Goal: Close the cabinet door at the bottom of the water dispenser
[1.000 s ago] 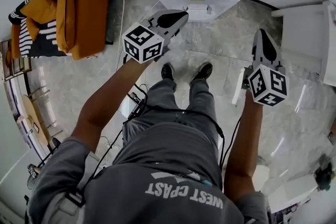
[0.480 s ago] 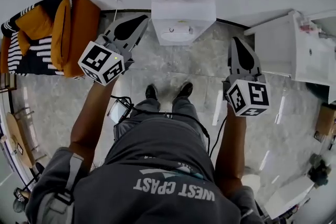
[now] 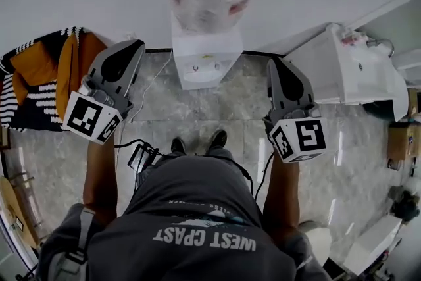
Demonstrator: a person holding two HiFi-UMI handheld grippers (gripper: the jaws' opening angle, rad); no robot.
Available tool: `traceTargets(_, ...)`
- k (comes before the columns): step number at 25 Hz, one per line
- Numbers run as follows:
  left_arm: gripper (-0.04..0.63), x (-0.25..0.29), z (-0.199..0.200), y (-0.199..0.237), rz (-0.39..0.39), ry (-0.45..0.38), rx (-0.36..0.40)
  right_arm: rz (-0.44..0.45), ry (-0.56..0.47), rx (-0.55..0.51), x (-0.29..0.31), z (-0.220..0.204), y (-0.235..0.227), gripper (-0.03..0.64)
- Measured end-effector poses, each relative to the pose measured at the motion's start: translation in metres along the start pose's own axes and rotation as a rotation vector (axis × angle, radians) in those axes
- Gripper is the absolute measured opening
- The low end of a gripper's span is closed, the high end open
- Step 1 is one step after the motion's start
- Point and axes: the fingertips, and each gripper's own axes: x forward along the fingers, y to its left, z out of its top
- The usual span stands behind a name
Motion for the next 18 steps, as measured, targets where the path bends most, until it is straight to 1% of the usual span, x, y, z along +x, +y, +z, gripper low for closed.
traceTargets(3,0.015,-0.011,0.017,0.003,0.005,-0.020,0.037,0.002,-0.022,-0.012,-0.005,0.017,0.004,0.028)
traceTargets(7,0.015,-0.026,0.028,0.005,0.014,-0.041,0.047,-0.011,-0.031,-0.013,-0.011,0.026,0.008,0.028)
traceTargets(18,0.015,-0.045,0.023,0.005,0.021,-0.037,0.042,-0.034,-0.020,-0.040,-0.018,0.033,0.014,0.026)
